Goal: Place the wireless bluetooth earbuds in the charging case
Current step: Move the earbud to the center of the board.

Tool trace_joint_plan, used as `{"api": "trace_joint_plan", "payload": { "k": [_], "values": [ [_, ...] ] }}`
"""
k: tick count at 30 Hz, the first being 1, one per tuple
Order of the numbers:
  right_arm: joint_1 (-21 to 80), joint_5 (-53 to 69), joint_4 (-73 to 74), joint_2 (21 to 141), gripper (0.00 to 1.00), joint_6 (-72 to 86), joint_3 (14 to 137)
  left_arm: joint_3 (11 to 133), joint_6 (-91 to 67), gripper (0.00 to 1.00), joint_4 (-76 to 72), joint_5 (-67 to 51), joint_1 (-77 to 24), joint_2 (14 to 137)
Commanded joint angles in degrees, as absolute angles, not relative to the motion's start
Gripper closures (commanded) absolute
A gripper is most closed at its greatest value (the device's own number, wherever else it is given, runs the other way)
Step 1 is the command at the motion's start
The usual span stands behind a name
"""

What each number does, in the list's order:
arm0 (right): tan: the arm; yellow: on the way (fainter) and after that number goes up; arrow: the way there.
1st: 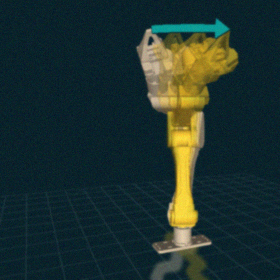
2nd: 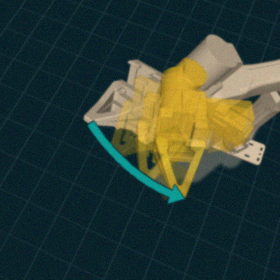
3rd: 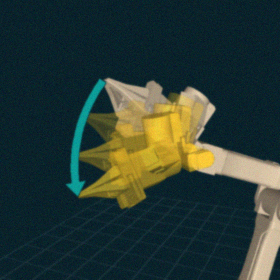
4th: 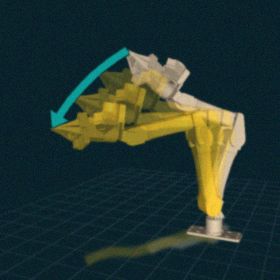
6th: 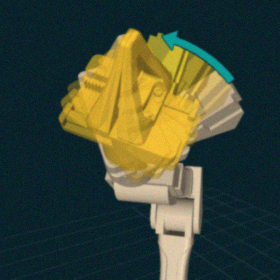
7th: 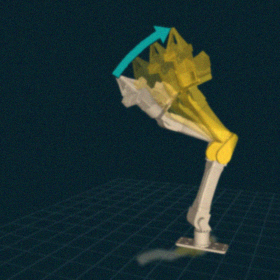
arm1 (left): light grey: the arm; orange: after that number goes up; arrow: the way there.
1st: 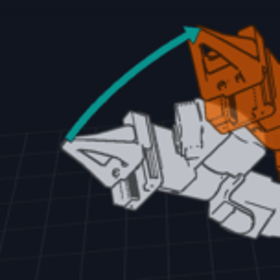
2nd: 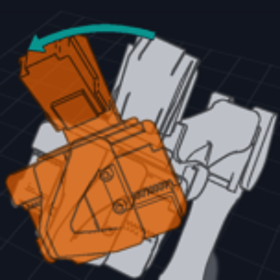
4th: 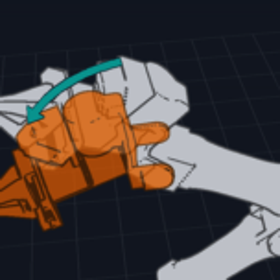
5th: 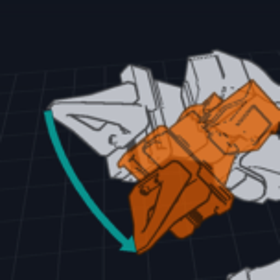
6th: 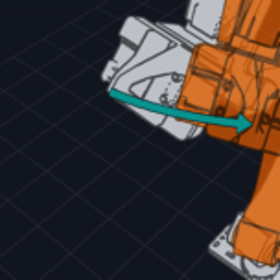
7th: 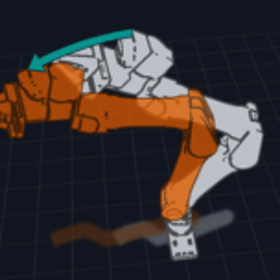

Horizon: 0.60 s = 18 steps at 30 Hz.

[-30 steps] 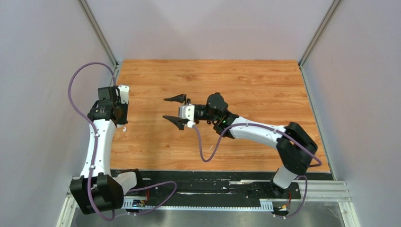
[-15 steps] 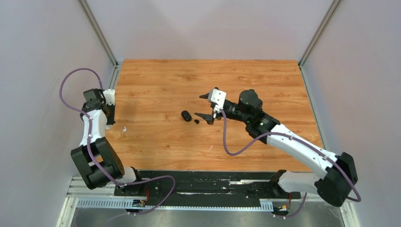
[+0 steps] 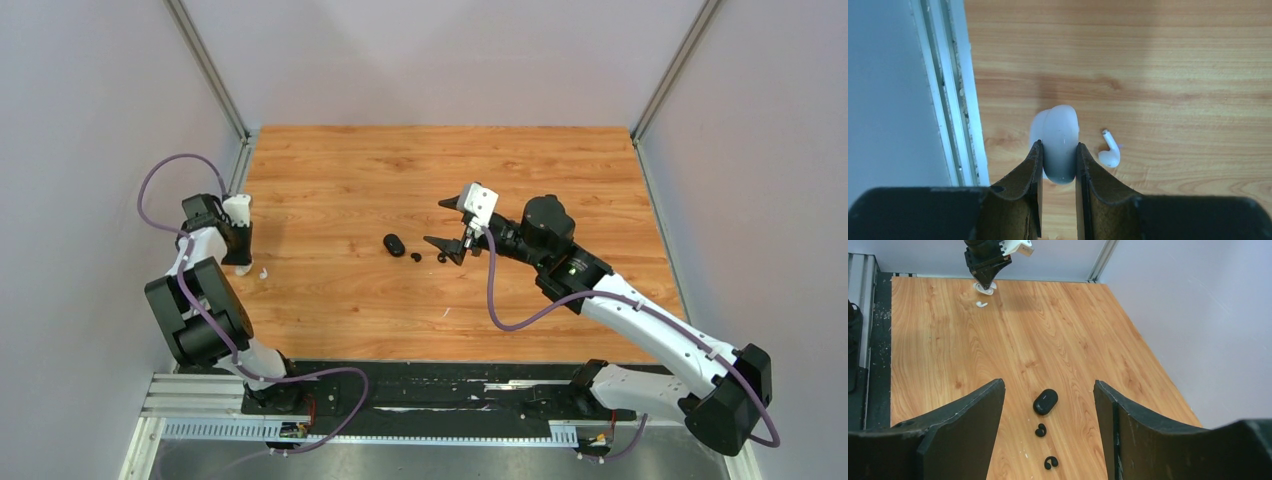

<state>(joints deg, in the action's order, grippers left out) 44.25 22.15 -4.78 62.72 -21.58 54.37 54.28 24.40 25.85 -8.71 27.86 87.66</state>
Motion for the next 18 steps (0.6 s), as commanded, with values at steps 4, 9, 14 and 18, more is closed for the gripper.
{"api": "trace_joint_plan", "payload": {
  "k": [4, 9, 14, 18],
  "values": [
    [44.47, 20.44, -4.05, 61.74, 0.31, -20.45, 53.48, 54.07, 23.58, 1.0, 24.45, -14.04, 28.39, 90.05],
    [44.47, 20.01, -3.61, 60.23, 0.3, -20.91, 52.52, 53.22, 22.94, 1.0, 26.9, -16.57, 28.13, 87.41],
    [44.42, 20.4, -3.6, 58.8, 0.3, -21.38, 51.24, 53.76, 22.95, 1.0, 31.56, -16.87, 27.61, 85.66],
    [44.47, 20.91, -3.78, 57.6, 0.3, -21.91, 49.97, 52.22, 22.57, 1.0, 35.32, -16.68, 26.65, 85.23]
  ]
}}
